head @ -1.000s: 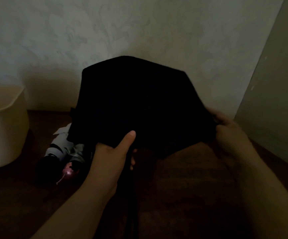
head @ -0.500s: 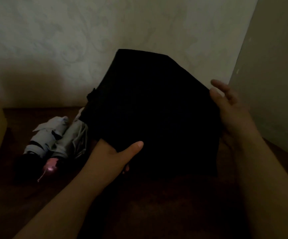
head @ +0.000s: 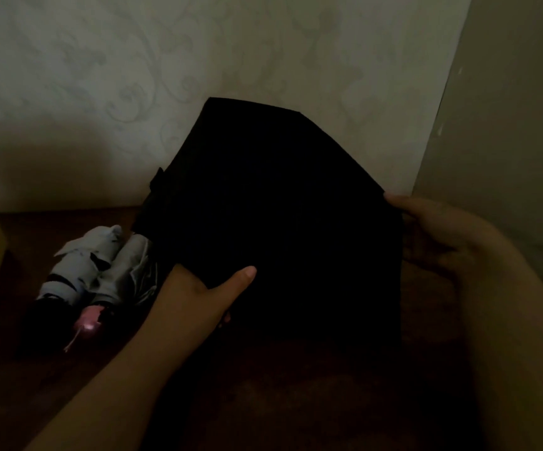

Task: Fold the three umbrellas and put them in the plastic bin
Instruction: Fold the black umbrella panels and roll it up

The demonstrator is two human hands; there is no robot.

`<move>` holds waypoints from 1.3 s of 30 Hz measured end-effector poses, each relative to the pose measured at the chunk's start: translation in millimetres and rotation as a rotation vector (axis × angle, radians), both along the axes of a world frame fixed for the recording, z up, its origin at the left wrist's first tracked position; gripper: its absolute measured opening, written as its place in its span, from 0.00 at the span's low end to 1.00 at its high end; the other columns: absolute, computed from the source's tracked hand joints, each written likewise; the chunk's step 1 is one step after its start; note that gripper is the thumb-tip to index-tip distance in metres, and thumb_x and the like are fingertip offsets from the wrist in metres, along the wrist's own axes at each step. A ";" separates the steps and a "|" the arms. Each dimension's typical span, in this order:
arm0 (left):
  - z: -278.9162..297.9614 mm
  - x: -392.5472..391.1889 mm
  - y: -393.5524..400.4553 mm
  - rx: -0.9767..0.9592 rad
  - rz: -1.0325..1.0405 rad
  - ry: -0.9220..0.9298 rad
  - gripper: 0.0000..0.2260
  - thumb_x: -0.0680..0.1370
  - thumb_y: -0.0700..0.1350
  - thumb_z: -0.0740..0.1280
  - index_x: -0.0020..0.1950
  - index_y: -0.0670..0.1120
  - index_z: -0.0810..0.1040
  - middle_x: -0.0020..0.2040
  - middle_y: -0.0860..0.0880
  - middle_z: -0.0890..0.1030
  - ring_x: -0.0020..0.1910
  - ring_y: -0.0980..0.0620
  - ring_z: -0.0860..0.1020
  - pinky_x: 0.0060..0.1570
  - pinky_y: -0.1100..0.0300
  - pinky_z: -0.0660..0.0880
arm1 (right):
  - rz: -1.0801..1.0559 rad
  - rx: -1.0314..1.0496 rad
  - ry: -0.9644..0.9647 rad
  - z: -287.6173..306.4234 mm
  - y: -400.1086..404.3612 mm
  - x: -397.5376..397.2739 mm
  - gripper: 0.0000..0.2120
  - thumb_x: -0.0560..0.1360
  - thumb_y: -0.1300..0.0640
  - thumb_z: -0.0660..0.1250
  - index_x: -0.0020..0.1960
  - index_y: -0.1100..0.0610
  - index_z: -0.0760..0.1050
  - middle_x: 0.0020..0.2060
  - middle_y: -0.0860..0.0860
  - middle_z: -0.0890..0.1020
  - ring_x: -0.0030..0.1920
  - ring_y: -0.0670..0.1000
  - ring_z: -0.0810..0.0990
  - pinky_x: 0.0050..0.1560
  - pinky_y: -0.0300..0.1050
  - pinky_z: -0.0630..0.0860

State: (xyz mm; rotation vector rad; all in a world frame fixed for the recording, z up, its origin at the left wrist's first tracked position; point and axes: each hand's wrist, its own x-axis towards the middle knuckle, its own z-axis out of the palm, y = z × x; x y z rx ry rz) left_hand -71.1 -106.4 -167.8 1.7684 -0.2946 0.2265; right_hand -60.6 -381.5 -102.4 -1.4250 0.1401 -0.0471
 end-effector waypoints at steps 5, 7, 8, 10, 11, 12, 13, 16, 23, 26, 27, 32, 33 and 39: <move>1.2 -1.9 -0.9 0.024 -0.022 0.006 0.05 0.72 0.46 0.71 0.44 0.50 0.76 0.27 0.54 0.79 0.23 0.56 0.75 0.25 0.66 0.73 | -0.113 0.013 -0.151 4.0 13.7 -0.8 0.07 0.78 0.59 0.61 0.42 0.55 0.76 0.30 0.47 0.82 0.27 0.42 0.80 0.26 0.34 0.75; 1.4 -2.5 -1.8 0.022 -0.023 0.001 0.05 0.73 0.45 0.71 0.43 0.50 0.75 0.27 0.54 0.79 0.22 0.56 0.75 0.24 0.66 0.73 | -0.143 0.145 -0.265 7.7 17.2 -2.3 0.08 0.78 0.62 0.61 0.42 0.54 0.75 0.29 0.46 0.83 0.30 0.42 0.81 0.29 0.35 0.77; 1.7 -2.8 -2.1 0.013 -0.022 0.003 0.05 0.72 0.45 0.71 0.44 0.50 0.75 0.27 0.54 0.79 0.22 0.55 0.75 0.24 0.64 0.73 | -0.155 0.210 -0.304 9.5 18.0 -3.5 0.09 0.77 0.64 0.61 0.42 0.54 0.75 0.30 0.46 0.83 0.31 0.43 0.82 0.31 0.35 0.78; 2.6 -3.5 -2.8 -0.018 -0.034 0.024 0.04 0.73 0.46 0.70 0.44 0.49 0.76 0.28 0.53 0.80 0.24 0.53 0.75 0.25 0.62 0.74 | -0.198 0.282 -0.324 9.8 15.7 -1.7 0.10 0.77 0.66 0.60 0.45 0.54 0.75 0.30 0.46 0.83 0.31 0.43 0.82 0.31 0.35 0.78; 3.0 -4.2 -3.0 -0.035 -0.042 0.040 0.04 0.73 0.46 0.70 0.45 0.49 0.77 0.28 0.52 0.80 0.24 0.52 0.75 0.25 0.62 0.74 | -0.216 0.283 -0.305 8.4 15.3 -0.2 0.10 0.78 0.67 0.59 0.46 0.54 0.75 0.31 0.47 0.83 0.30 0.43 0.82 0.30 0.35 0.77; 3.2 -4.2 -3.1 -0.054 -0.044 0.052 0.04 0.73 0.46 0.70 0.45 0.48 0.77 0.29 0.52 0.80 0.24 0.52 0.75 0.25 0.61 0.74 | -0.220 0.260 -0.268 6.7 16.6 0.4 0.09 0.78 0.66 0.59 0.47 0.55 0.74 0.33 0.48 0.83 0.29 0.43 0.82 0.29 0.34 0.77; 3.9 -4.7 -2.9 -0.071 -0.040 0.063 0.04 0.73 0.46 0.70 0.44 0.48 0.77 0.29 0.51 0.80 0.24 0.52 0.75 0.25 0.61 0.74 | -0.208 0.215 -0.220 3.5 17.0 3.0 0.07 0.79 0.64 0.60 0.49 0.55 0.75 0.36 0.49 0.82 0.30 0.42 0.82 0.29 0.34 0.76; 5.0 -4.2 -2.4 -0.088 -0.031 0.069 0.04 0.74 0.46 0.69 0.45 0.48 0.77 0.28 0.51 0.80 0.24 0.52 0.75 0.25 0.63 0.74 | -0.163 0.131 -0.145 -1.9 20.0 7.5 0.09 0.80 0.60 0.58 0.53 0.56 0.76 0.42 0.50 0.82 0.36 0.45 0.82 0.32 0.36 0.79; 5.7 -5.8 -6.7 -0.155 -0.051 0.141 0.07 0.74 0.48 0.69 0.46 0.45 0.77 0.27 0.50 0.79 0.24 0.52 0.75 0.25 0.60 0.74 | -0.531 -0.258 -0.211 -1.2 28.6 6.1 0.14 0.79 0.58 0.60 0.65 0.54 0.70 0.55 0.51 0.79 0.44 0.45 0.79 0.40 0.41 0.74; 5.8 -8.8 -10.4 -0.183 -0.042 0.161 0.06 0.74 0.49 0.69 0.43 0.47 0.78 0.29 0.50 0.80 0.25 0.52 0.75 0.27 0.59 0.74 | -0.563 -0.871 -0.347 5.8 64.5 -17.3 0.15 0.77 0.42 0.60 0.57 0.52 0.71 0.44 0.45 0.75 0.39 0.40 0.73 0.37 0.40 0.69; 6.0 -9.7 -10.8 -0.191 -0.039 0.160 0.06 0.73 0.50 0.69 0.44 0.48 0.78 0.30 0.49 0.80 0.25 0.52 0.75 0.27 0.59 0.74 | -0.436 -0.968 -0.309 8.5 81.2 -25.1 0.19 0.76 0.37 0.57 0.53 0.51 0.71 0.41 0.44 0.75 0.38 0.40 0.73 0.34 0.39 0.69; 8.5 -13.6 -15.5 -0.214 -0.079 0.170 0.07 0.74 0.51 0.68 0.47 0.49 0.77 0.32 0.49 0.81 0.26 0.51 0.76 0.27 0.59 0.74 | -0.113 -1.039 -0.052 -0.4 113.4 -22.0 0.29 0.73 0.30 0.51 0.52 0.54 0.72 0.43 0.50 0.77 0.38 0.45 0.75 0.32 0.40 0.69; 9.3 -15.1 -17.2 -0.221 -0.094 0.181 0.07 0.74 0.51 0.68 0.48 0.49 0.77 0.32 0.49 0.81 0.26 0.51 0.76 0.26 0.60 0.74 | -0.084 -0.946 -0.058 -2.8 111.3 -17.6 0.30 0.73 0.31 0.53 0.56 0.55 0.73 0.48 0.51 0.79 0.41 0.45 0.77 0.35 0.40 0.71; 11.3 -18.9 -22.4 -0.201 -0.152 0.215 0.06 0.76 0.50 0.66 0.49 0.50 0.76 0.28 0.54 0.80 0.25 0.54 0.76 0.25 0.64 0.73 | 0.170 -0.210 -0.140 -12.4 120.3 -14.5 0.31 0.64 0.35 0.67 0.63 0.47 0.72 0.58 0.46 0.80 0.55 0.46 0.80 0.55 0.45 0.79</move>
